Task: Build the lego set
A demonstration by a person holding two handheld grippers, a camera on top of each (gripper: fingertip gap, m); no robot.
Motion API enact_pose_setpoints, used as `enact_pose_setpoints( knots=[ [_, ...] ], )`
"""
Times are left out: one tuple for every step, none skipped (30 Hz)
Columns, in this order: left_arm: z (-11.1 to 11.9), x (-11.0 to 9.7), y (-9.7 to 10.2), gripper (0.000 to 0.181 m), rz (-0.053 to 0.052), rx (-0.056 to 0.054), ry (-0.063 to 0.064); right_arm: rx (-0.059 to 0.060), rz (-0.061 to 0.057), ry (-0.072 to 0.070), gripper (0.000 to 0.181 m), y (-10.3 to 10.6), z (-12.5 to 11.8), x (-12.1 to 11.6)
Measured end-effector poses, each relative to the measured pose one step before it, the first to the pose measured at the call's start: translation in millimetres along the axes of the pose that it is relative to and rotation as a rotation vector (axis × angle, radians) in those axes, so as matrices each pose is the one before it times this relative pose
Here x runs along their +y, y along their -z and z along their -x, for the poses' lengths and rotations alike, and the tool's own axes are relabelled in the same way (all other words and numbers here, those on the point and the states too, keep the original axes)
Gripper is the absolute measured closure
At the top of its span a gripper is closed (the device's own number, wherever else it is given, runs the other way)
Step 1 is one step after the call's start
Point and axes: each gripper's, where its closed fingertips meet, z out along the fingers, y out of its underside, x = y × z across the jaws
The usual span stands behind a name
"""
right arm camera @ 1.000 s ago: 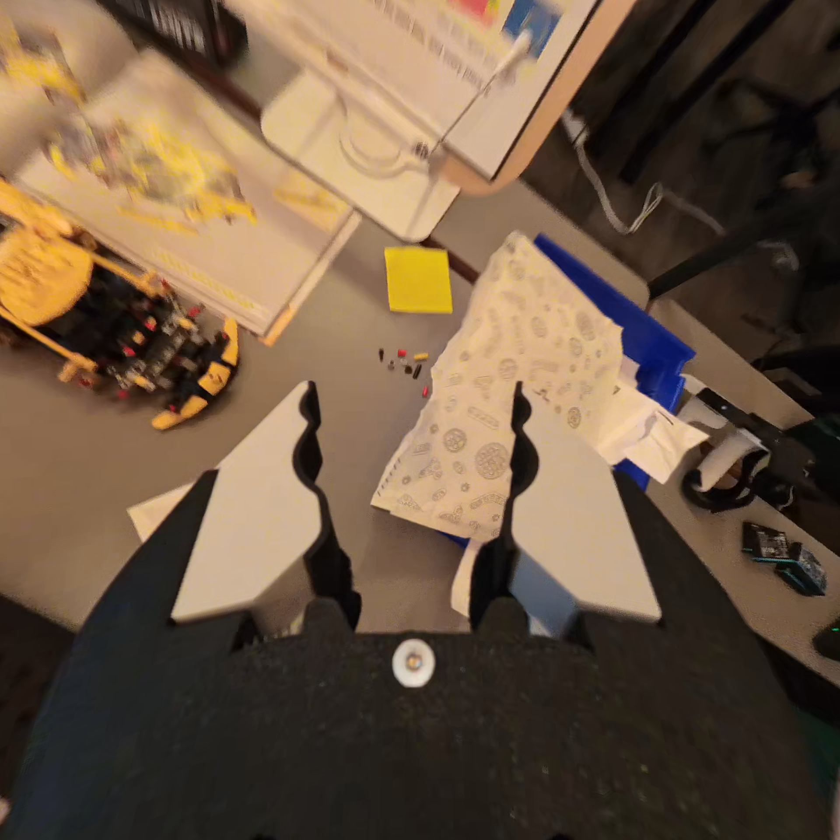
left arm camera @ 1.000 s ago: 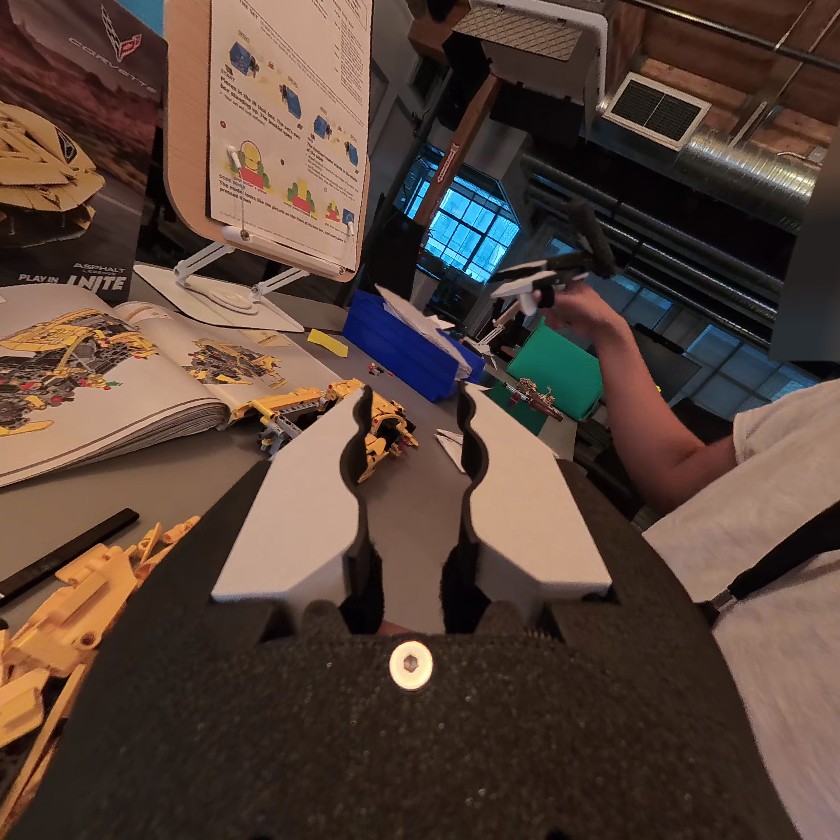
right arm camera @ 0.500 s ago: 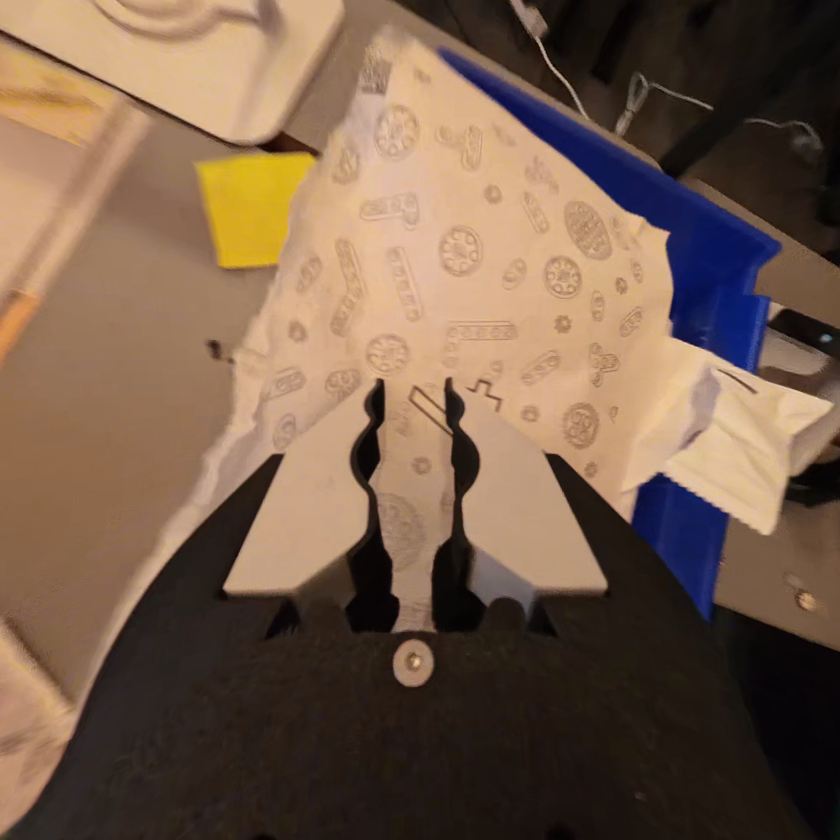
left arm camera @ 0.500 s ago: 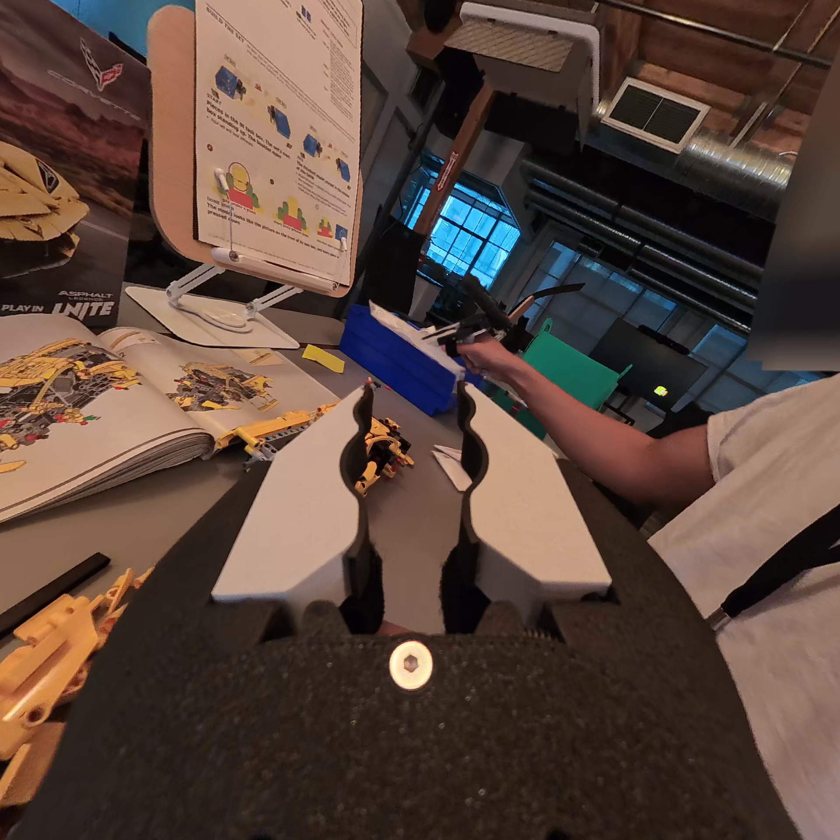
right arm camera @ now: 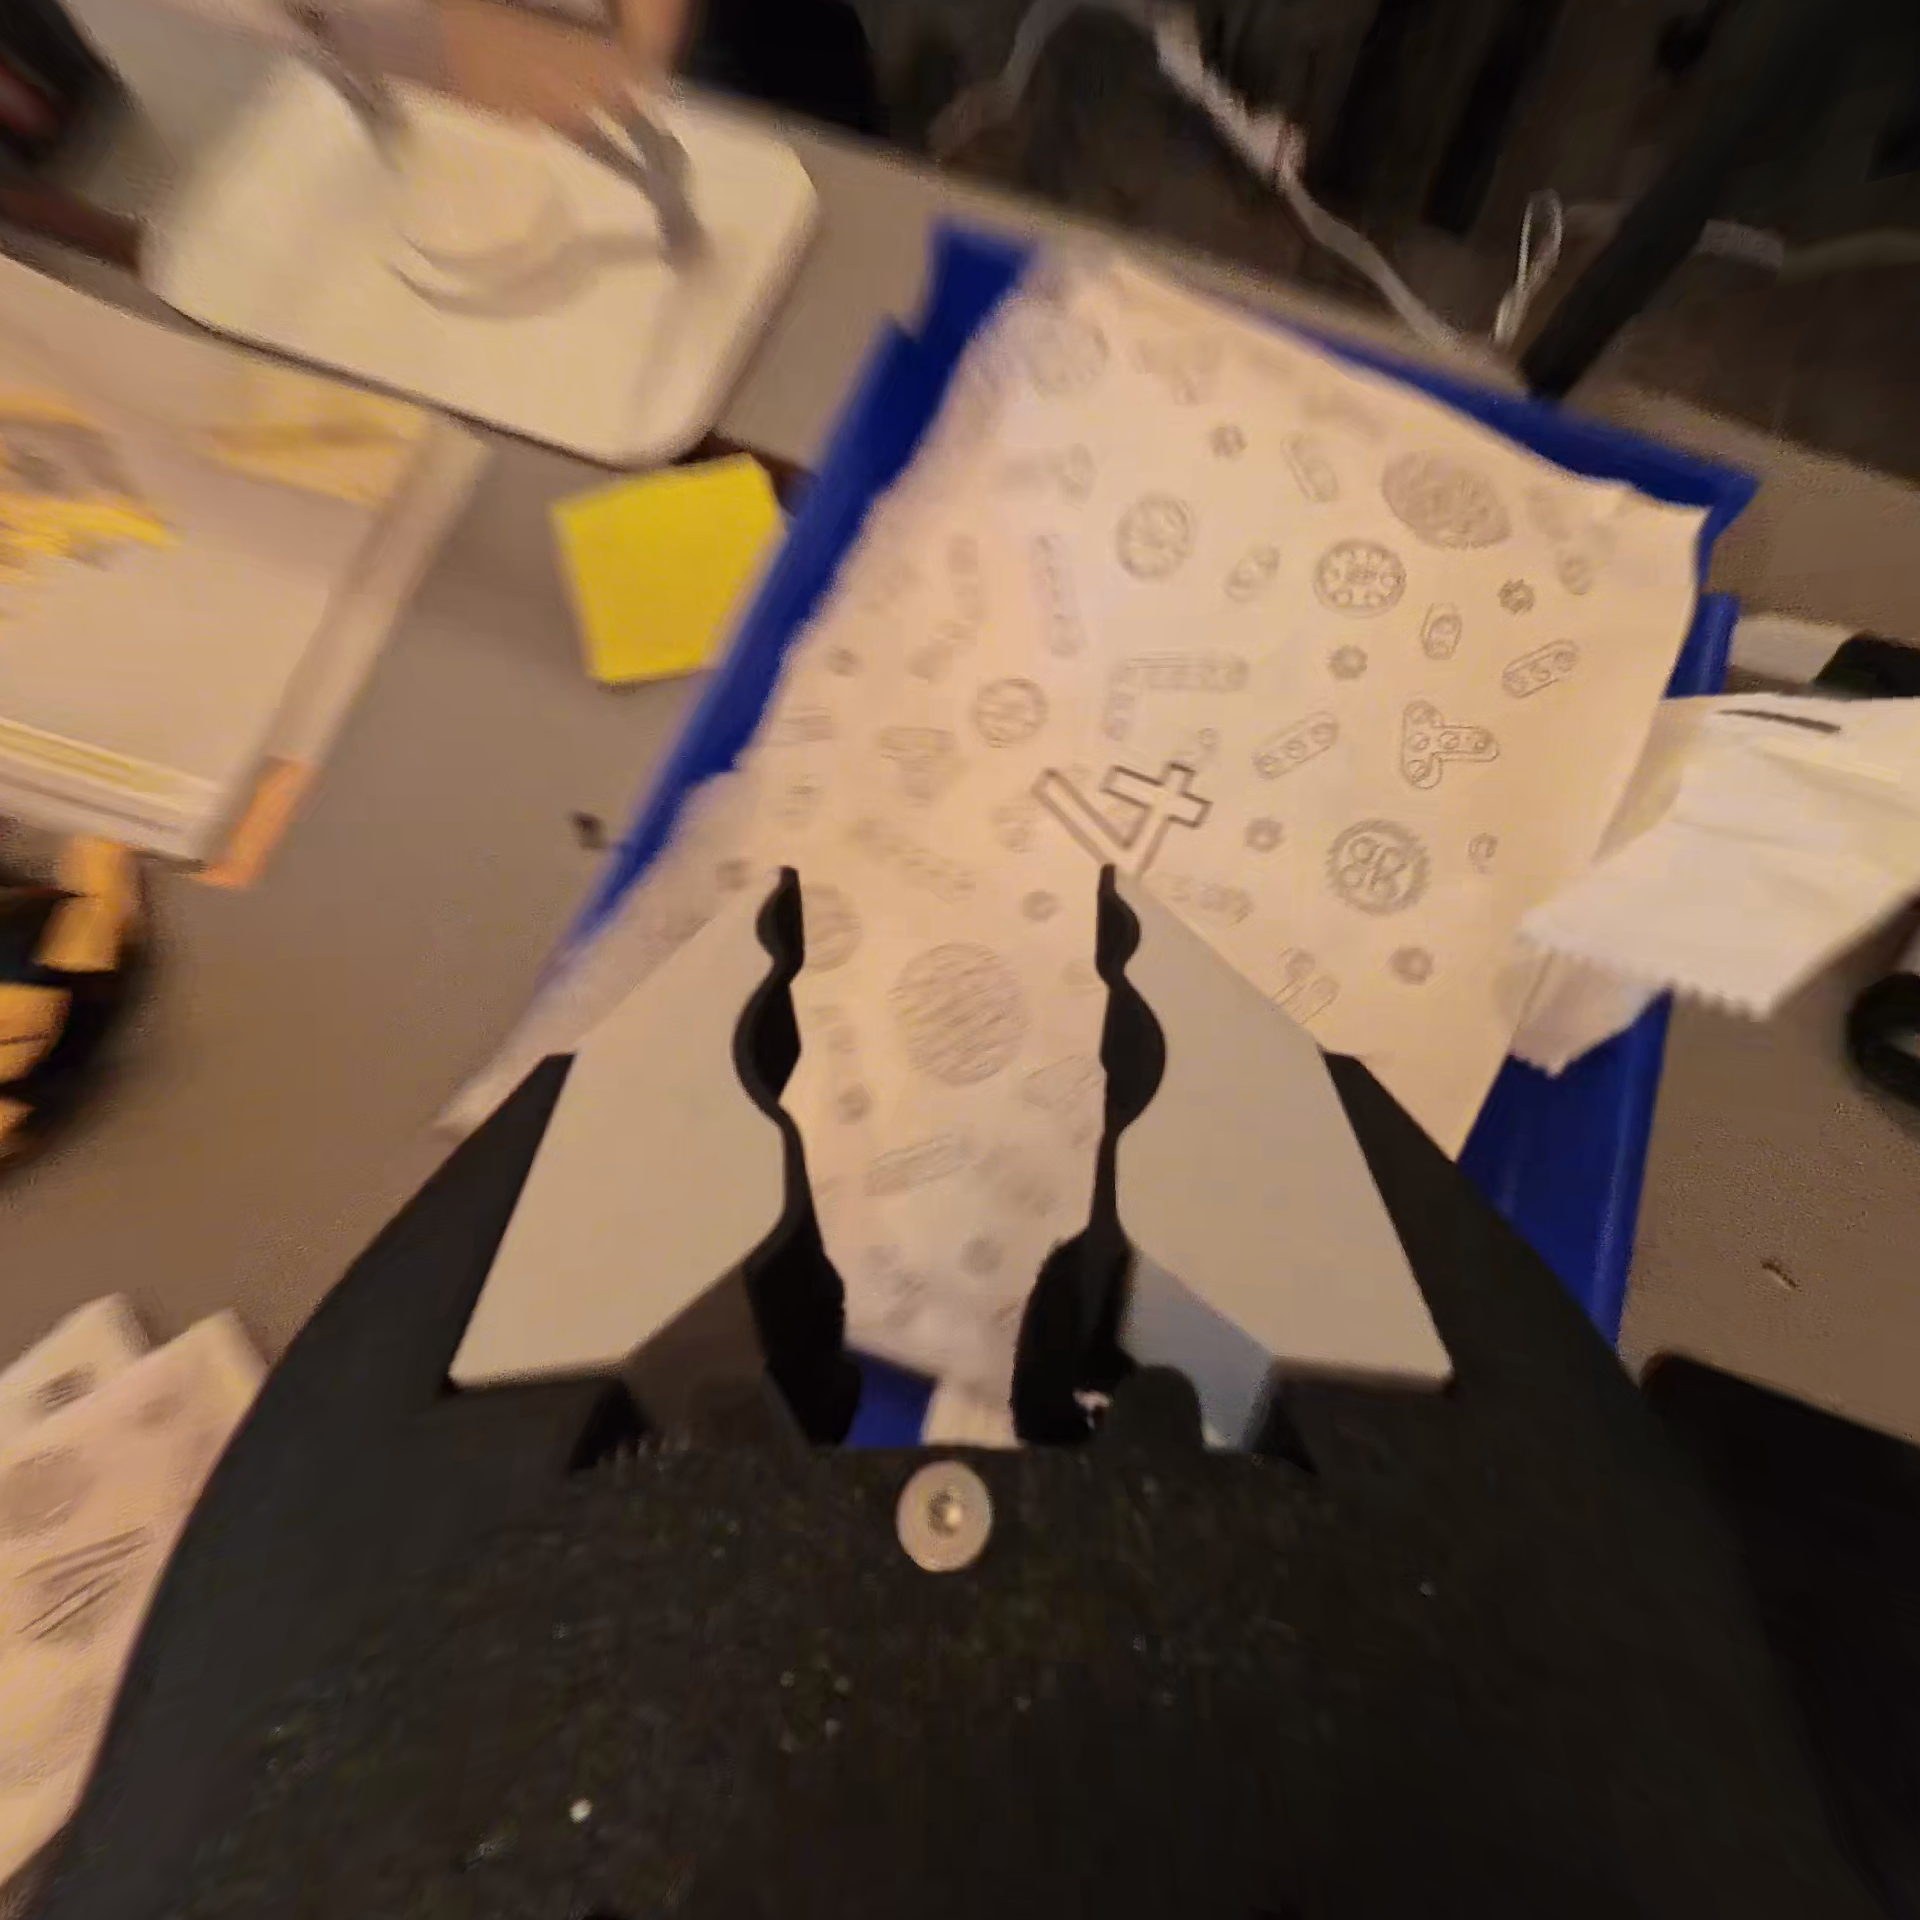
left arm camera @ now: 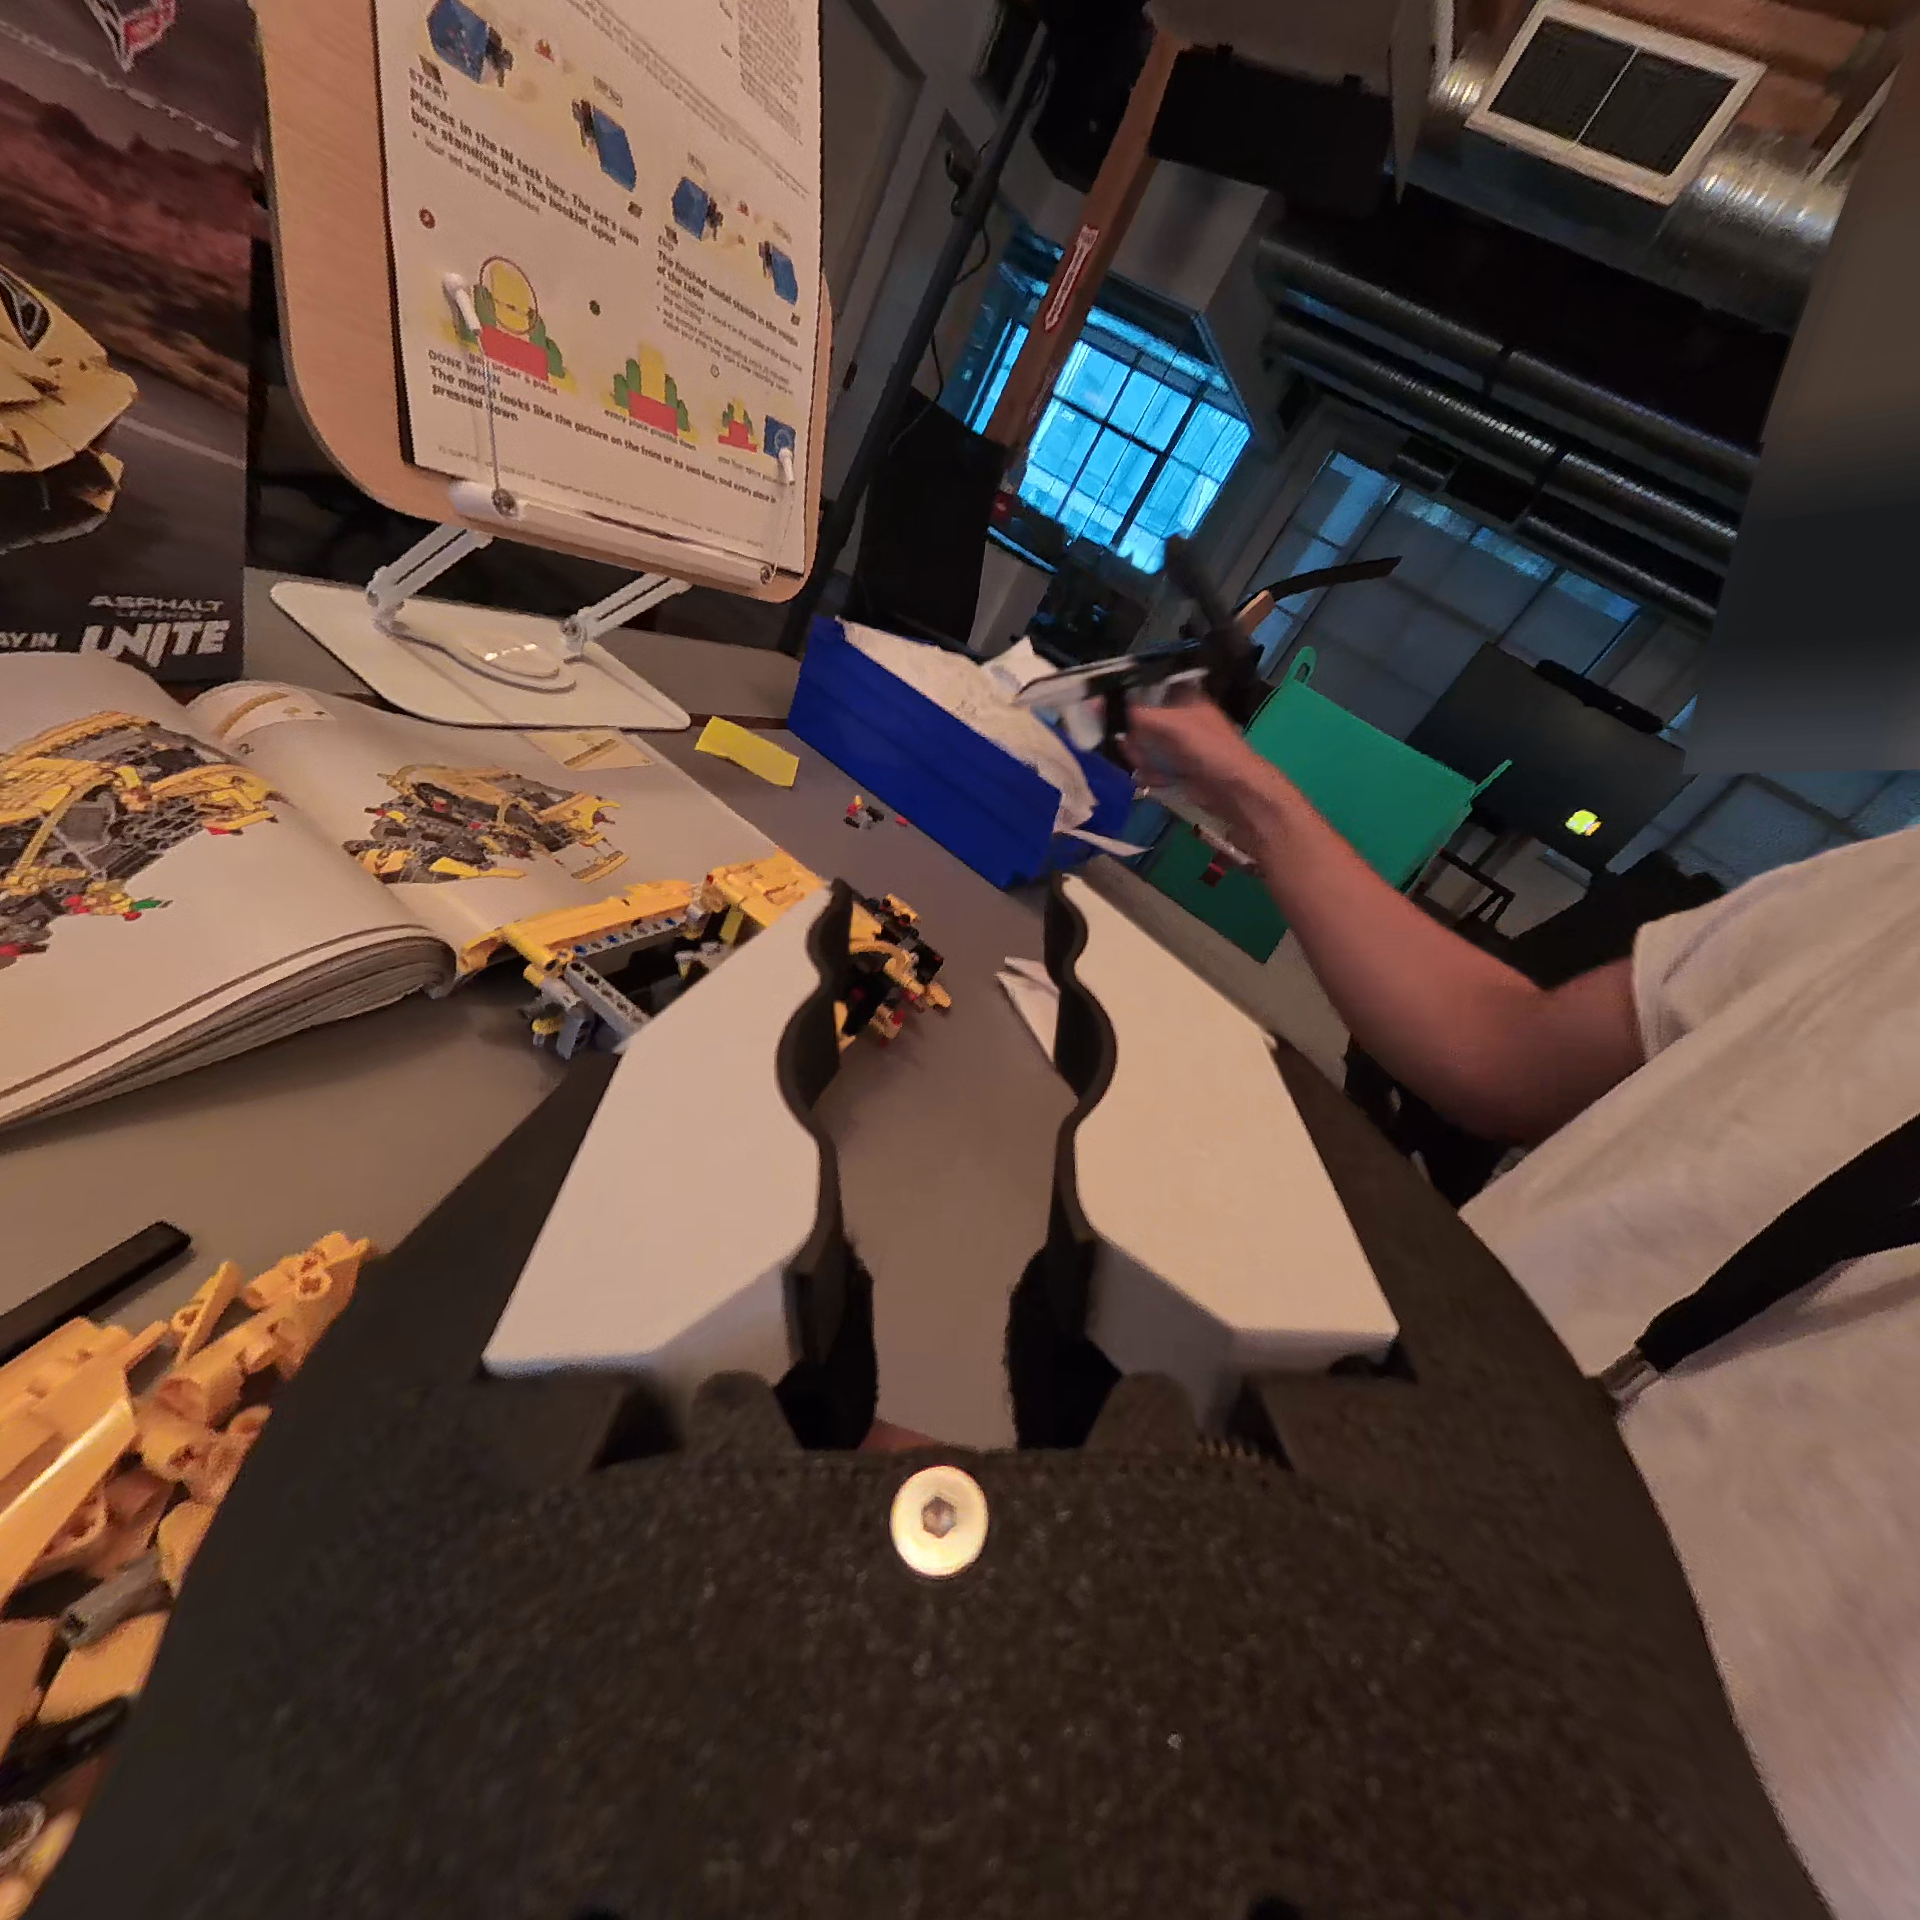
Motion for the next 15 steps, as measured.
enact_pose_setpoints(
  knots=[
    [0.99,4.8,-0.37,0.144,0.0174,-0.0109,-0.0021,-0.0224,-0.0784,0.0106,0.126,25.15,17.26,-4.91],
    [1.23,5.52,-0.93,0.144,0.0199,-0.0106,-0.0014,-0.0199,-0.0568,0.023,0.126,23.62,20.55,0.2],
    [1.31,5.94,-1.64,0.145,0.0208,-0.0096,0.001,-0.032,-0.0253,0.0213,0.126,19.85,24.39,7.1],
    [1.5,6.31,-2.74,0.144,0.0223,-0.01,0.0045,-0.0691,0.0004,0.0063,0.123,14.66,31.45,14.08],
    [1.77,6.72,-3.96,0.144,0.0249,-0.0111,0.006,-0.0952,0.0124,-0.0202,0.119,7.64,36.38,19.61],
    [1.55,7.13,-5.55,0.144,0.0274,-0.0112,0.0056,-0.0865,0.0287,-0.0264,0.114,0.19,34.77,24.77],
    [0.39,7.07,-7.21,0.144,0.0284,-0.0067,0.0046,-0.0302,0.0376,0.0092,0.116,-5.23,25.95,26.69],
    [-1.38,7.06,-8.67,0.144,0.0301,-0.0001,0.0038,-0.0054,0.017,0.0314,0.119,-8.46,22.69,22.75],
    [-2.66,7.11,-9.8,0.144,0.0345,0.0027,0.0047,-0.002,0.0211,0.0407,0.119,-8.82,21.49,18.49],
    [-2.8,7.35,-10.65,0.144,0.0416,-0.0013,0.0076,0.0392,0.0242,0.0334,0.12,-8.07,12.46,13.69],
    [-3.83,7.18,-11.09,0.144,0.0463,-0.0009,0.0086,0.0458,0.0217,0.0353,0.122,-6.61,7.75,9.37],
    [-7.41,5.83,-11.34,0.144,0.0418,0.0138,0.0048,0.0425,0.0186,0.0291,0.122,-4.66,4.28,5.7],
    [-11.2,3.99,-11.41,0.144,0.0311,0.031,0.001,0.0462,0.0071,0.0153,0.125,-3.27,-0.89,1.87],
    [-11.8,2.82,-12.11,0.144,0.0255,0.0309,0.0009,0.0356,-0.0012,0.0201,0.132,-2.39,-2.32,-0.82],
    [-9.95,1.99,-12.86,0.144,0.0253,0.0202,0.0018,0.0397,-0.0019,0.039,0.144,-1.8,-4.02,-0.71]
  ],
)
